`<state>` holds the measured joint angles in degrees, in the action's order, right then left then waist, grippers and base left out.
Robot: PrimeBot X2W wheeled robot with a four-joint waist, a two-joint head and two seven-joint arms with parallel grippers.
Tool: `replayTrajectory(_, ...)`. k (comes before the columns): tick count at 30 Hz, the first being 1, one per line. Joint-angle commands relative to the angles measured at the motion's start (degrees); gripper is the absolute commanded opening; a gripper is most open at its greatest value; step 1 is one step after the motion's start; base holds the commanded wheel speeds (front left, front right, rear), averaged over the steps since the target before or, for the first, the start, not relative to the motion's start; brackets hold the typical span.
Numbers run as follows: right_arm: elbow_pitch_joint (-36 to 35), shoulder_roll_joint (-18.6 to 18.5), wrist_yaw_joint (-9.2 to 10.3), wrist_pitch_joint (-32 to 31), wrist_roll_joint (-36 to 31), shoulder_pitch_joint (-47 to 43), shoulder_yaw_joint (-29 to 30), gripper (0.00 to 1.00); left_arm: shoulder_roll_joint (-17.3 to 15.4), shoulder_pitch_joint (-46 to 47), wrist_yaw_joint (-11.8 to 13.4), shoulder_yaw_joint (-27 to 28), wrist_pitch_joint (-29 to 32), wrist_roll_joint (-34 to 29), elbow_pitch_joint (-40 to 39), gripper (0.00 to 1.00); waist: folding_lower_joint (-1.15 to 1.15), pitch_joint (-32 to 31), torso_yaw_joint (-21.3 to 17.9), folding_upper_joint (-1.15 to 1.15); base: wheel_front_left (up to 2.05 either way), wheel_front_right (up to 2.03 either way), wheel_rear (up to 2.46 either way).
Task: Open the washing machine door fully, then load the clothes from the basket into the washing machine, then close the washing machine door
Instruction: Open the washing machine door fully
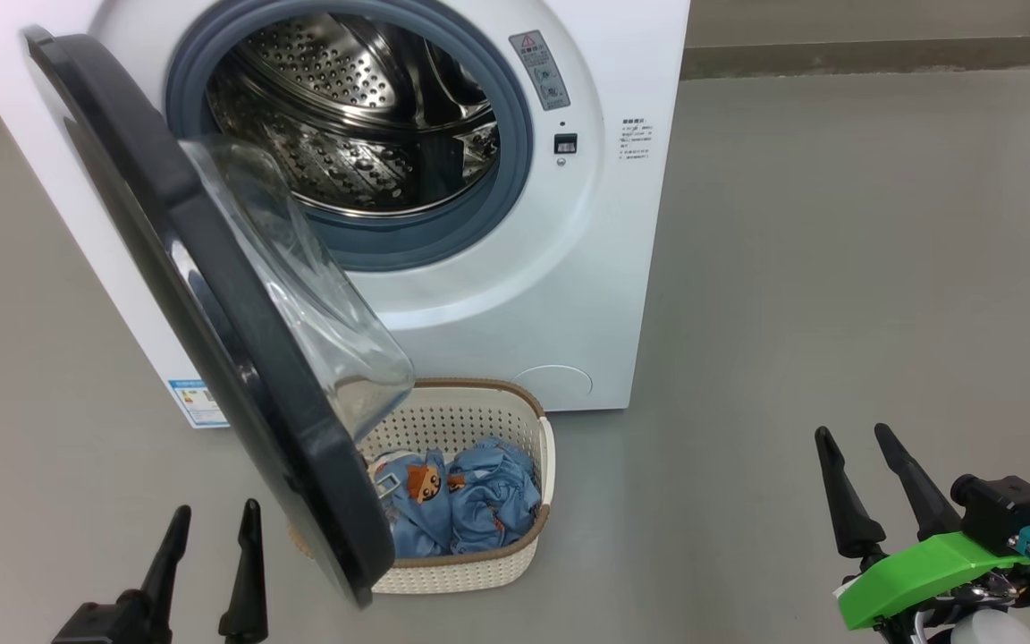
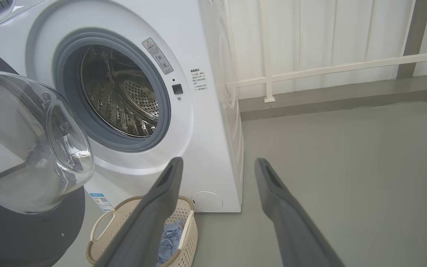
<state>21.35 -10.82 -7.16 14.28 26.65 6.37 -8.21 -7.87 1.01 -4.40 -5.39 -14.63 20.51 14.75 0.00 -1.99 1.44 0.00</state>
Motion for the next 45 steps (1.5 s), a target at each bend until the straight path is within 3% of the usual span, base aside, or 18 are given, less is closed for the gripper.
replayTrajectory(1,-1.1,-0.5,-0.33,0.7,-1.3,1.2,-0.8,1.00,-1.2,2.6,0.5,1.7,-0.3,-0.7,-1.0,1.00,0.00,0.0,0.0,0.00,0.00,0.00,0.00)
replayTrajectory(15,-0.8,0.1,-0.33,0.7,-1.4,1.3,-0.5,1.00,-1.5,3.0,1.2,1.2,-0.3,-0.6,-1.2,1.00,0.00,0.0,-0.2,0.00,0.00,0.00,0.00)
replayTrajectory(16,-0.8,0.1,-0.33,0.7,-1.4,1.3,-0.4,1.00,-1.5,3.0,1.3,1.2,-0.3,-0.5,-1.3,0.76,0.00,0.0,-0.2,0.00,0.00,0.00,0.00)
replayTrajectory(18,-0.9,0.1,-0.33,0.7,-1.3,1.2,-0.4,1.00,-1.5,3.0,1.3,1.1,-0.3,-0.4,-1.5,0.00,0.00,0.1,-0.1,0.00,0.00,0.00,0.00)
replayTrajectory(24,-0.9,0.3,-0.33,0.7,-1.2,1.2,-0.3,1.00,-1.0,3.2,1.5,2.0,-0.3,0.1,-4.0,0.00,0.00,0.1,0.2,0.00,0.00,0.00,0.00)
replayTrajectory(34,-0.8,0.7,-0.33,0.7,-1.1,1.2,-0.5,1.00,0.7,3.7,1.2,2.9,-0.4,-2.4,-16.0,0.00,0.00,0.0,0.6,0.00,0.00,0.00,0.00)
replayTrajectory(45,-0.5,0.7,-0.33,0.7,-0.8,1.7,-1.1,1.00,2.1,3.3,0.0,-3.4,1.3,-3.9,-27.9,0.00,0.00,0.1,0.0,0.00,0.00,0.00,0.00)
